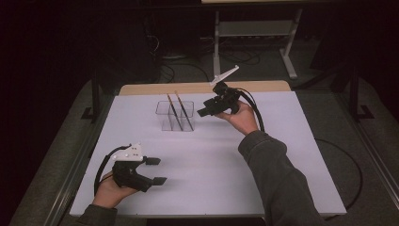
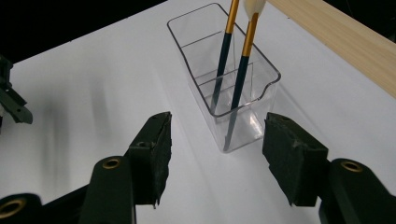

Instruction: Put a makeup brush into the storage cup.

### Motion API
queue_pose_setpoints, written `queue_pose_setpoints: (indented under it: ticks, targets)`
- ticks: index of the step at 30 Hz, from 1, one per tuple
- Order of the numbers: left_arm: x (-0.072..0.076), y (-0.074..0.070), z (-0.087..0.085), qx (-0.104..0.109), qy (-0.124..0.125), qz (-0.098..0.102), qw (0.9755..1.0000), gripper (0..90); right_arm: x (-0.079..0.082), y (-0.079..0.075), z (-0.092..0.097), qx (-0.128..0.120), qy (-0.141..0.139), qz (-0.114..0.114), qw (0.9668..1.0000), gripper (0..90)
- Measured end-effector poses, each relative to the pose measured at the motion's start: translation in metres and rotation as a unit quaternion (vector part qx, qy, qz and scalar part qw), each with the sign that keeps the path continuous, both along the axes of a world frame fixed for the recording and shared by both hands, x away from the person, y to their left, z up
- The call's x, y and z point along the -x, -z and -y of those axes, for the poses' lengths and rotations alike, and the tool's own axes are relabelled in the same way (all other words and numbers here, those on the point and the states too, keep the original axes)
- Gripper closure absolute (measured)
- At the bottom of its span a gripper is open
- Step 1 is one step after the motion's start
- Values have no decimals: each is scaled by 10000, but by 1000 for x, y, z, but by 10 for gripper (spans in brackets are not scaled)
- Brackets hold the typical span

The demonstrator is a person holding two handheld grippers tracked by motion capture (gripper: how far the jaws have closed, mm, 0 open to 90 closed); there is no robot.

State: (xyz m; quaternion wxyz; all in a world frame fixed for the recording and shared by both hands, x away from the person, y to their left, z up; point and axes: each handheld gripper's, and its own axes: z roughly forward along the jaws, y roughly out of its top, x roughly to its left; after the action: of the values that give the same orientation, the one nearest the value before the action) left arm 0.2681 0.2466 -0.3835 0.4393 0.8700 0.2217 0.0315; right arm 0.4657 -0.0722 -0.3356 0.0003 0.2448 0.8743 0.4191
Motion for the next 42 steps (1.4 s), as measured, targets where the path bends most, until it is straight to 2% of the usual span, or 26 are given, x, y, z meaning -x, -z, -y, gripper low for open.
queue_pose_setpoints:
  ticks: [1,2,4,5,7,8,12,13,19,20,21,24,27,29,42]
  targets:
    - [0,0,0,-3,-7,11,10000,267,2,-1,0,-15,37,-48,10000,406]
    - [0,0,0,-17,-18,49,10000,267,2,0,1,15,10,102,9999,404]
    - [0,0,-1,-10,-52,54,10000,267,5,-1,2,-21,63,38,10000,395]
    - [0,-1,-2,-52,-42,66,10000,267,5,0,4,40,27,135,9999,391]
    - [0,0,-3,-28,-57,63,10000,267,8,0,6,-23,87,78,9999,390]
    - [-1,0,-3,-30,-60,63,10000,267,8,1,8,40,48,153,9999,384]
    - [-1,1,-2,-4,-84,56,9999,264,12,3,13,21,157,68,9999,371]
    - [-1,1,-2,-8,-103,47,9999,264,14,4,15,13,150,130,9998,370]
    - [-3,3,-5,-88,-109,70,9999,245,19,8,27,-23,226,120,9997,345]
    - [-3,3,-4,-87,-123,66,9999,239,20,9,29,-33,226,204,9995,348]
    - [-3,3,-3,-15,-154,55,9999,236,23,9,31,-54,275,154,9995,347]
    - [-3,2,-3,-81,-130,104,9998,234,24,10,37,-134,280,175,9994,343]
    - [-3,2,-3,-58,-187,123,9997,222,29,10,40,-135,295,164,9993,338]
    - [-3,2,-4,-75,-209,136,9997,218,31,10,42,-119,278,277,9992,337]
    - [-4,5,-5,-66,-290,94,9995,207,46,15,62,-221,439,280,9984,316]
